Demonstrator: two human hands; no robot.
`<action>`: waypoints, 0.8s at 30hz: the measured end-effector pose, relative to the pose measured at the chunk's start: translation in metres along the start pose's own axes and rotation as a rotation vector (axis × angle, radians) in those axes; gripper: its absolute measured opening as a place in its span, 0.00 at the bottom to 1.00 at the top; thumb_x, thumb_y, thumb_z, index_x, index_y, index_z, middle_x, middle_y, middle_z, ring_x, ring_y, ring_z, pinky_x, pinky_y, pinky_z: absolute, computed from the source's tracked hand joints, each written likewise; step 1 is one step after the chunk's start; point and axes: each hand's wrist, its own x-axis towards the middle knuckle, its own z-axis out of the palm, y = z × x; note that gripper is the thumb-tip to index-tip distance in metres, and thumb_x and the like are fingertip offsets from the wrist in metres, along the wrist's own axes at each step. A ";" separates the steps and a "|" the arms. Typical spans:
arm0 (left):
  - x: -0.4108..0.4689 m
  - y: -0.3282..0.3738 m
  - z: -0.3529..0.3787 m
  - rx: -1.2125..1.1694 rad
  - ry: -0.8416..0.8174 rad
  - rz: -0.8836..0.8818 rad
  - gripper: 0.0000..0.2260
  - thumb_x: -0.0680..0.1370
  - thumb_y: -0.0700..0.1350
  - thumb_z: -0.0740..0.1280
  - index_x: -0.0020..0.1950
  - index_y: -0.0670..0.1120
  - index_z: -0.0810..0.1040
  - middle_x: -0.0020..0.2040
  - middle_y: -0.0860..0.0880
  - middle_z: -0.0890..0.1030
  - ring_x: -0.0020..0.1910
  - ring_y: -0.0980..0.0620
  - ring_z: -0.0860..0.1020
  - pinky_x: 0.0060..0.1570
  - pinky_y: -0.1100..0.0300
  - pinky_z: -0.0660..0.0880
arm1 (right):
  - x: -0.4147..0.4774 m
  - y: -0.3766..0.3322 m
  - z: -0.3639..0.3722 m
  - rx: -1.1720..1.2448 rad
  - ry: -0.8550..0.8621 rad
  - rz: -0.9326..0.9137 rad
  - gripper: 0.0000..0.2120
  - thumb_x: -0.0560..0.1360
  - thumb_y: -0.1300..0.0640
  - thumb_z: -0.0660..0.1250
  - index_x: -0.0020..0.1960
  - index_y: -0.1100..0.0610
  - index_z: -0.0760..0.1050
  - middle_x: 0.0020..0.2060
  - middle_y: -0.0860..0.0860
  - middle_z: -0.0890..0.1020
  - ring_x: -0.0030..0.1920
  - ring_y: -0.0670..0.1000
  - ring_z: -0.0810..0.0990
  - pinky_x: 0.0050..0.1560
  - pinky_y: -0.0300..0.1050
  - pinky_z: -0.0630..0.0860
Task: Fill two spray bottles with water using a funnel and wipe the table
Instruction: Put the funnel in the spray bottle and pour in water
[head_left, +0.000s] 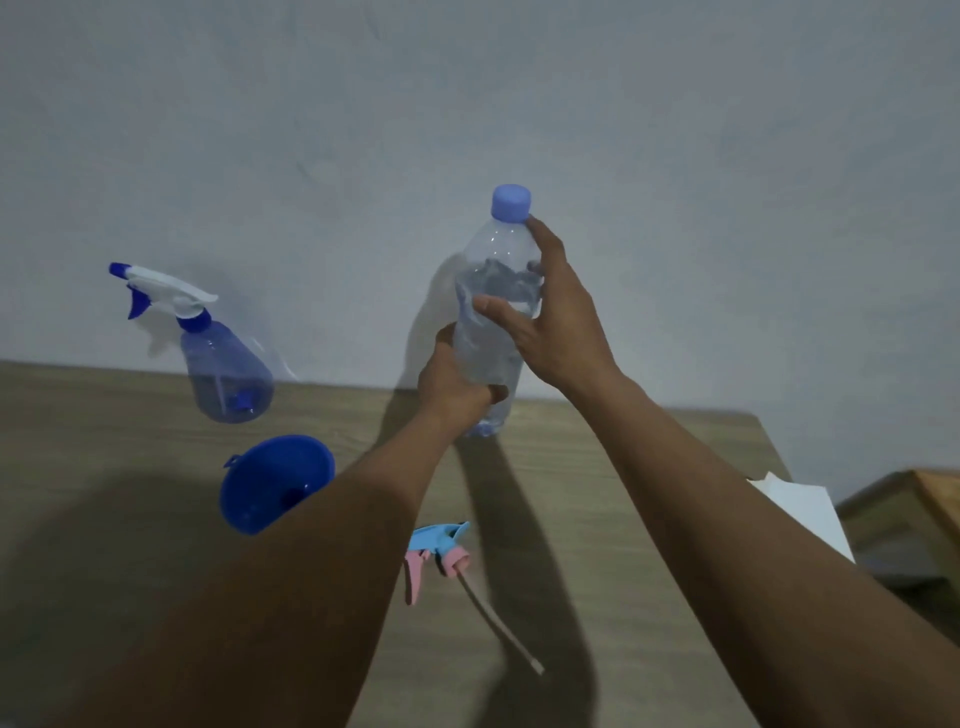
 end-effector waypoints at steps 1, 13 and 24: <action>-0.001 0.000 0.000 0.001 0.007 0.017 0.39 0.65 0.38 0.80 0.72 0.49 0.67 0.60 0.49 0.79 0.58 0.48 0.78 0.60 0.52 0.76 | 0.000 0.000 -0.001 -0.007 0.001 0.000 0.41 0.73 0.50 0.76 0.79 0.48 0.57 0.57 0.44 0.74 0.53 0.42 0.75 0.46 0.22 0.69; -0.071 0.013 0.013 0.125 -0.076 0.014 0.35 0.60 0.50 0.82 0.62 0.54 0.70 0.52 0.54 0.82 0.50 0.49 0.81 0.50 0.52 0.79 | -0.065 -0.011 -0.049 0.029 0.060 0.082 0.38 0.73 0.51 0.76 0.75 0.42 0.59 0.54 0.42 0.76 0.53 0.46 0.80 0.50 0.33 0.75; -0.166 0.013 0.044 0.067 -0.167 0.036 0.34 0.59 0.53 0.80 0.61 0.57 0.69 0.53 0.56 0.81 0.51 0.51 0.81 0.52 0.48 0.79 | -0.162 -0.026 -0.095 0.038 0.130 0.111 0.37 0.72 0.58 0.78 0.74 0.47 0.61 0.61 0.35 0.71 0.62 0.32 0.72 0.55 0.34 0.77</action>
